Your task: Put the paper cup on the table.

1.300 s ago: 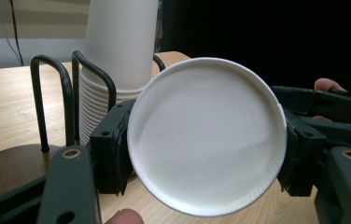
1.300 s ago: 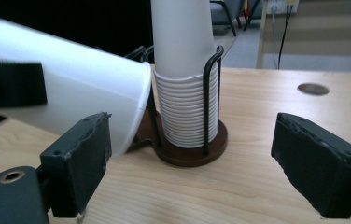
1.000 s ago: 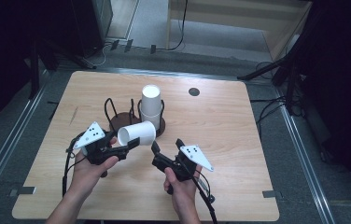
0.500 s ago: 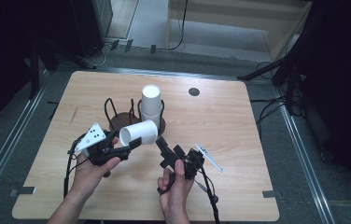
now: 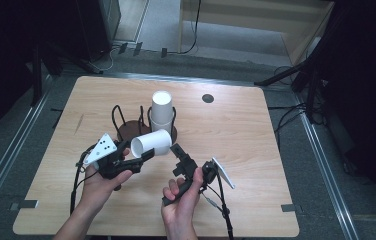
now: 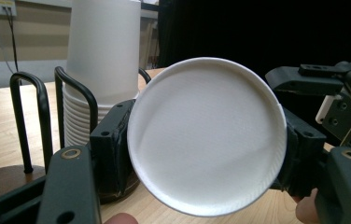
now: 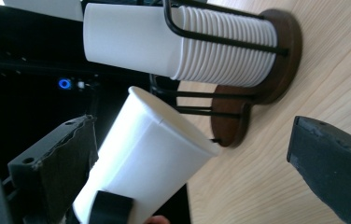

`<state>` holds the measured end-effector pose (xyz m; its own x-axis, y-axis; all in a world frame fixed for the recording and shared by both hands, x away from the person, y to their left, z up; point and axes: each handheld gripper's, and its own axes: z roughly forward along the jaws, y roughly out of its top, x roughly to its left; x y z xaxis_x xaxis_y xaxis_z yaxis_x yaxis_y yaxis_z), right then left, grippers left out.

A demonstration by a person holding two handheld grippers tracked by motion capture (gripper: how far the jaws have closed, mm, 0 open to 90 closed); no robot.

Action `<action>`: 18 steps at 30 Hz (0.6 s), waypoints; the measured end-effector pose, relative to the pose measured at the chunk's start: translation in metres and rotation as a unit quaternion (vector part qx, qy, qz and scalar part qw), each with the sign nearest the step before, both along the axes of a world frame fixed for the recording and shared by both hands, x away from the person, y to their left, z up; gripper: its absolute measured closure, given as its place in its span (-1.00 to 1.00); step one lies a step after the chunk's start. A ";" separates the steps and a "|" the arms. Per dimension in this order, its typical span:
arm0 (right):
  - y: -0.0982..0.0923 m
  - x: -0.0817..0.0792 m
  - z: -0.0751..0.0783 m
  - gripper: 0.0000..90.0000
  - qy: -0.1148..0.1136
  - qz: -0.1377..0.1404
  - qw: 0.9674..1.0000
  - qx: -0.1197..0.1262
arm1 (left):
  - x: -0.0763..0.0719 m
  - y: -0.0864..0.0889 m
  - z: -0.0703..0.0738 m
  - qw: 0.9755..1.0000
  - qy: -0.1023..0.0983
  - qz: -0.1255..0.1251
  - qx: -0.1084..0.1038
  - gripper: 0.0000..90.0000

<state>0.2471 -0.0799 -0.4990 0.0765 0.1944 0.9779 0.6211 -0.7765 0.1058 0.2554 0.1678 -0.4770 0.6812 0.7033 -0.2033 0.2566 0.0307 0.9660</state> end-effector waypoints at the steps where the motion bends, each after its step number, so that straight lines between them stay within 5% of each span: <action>1: 0.001 0.000 0.000 -0.97 0.001 -0.001 1.000 0.007 | 0.000 0.000 0.000 1.000 0.000 -0.001 0.000 -0.27; 8: 0.007 -0.001 0.000 -0.97 0.021 0.007 0.997 0.080 | -0.001 -0.005 -0.002 1.000 -0.003 -0.003 0.000 -0.27; 18: 0.018 0.001 -0.006 -0.96 0.048 0.015 0.990 0.129 | -0.003 -0.010 -0.003 1.000 -0.007 -0.009 0.002 -0.27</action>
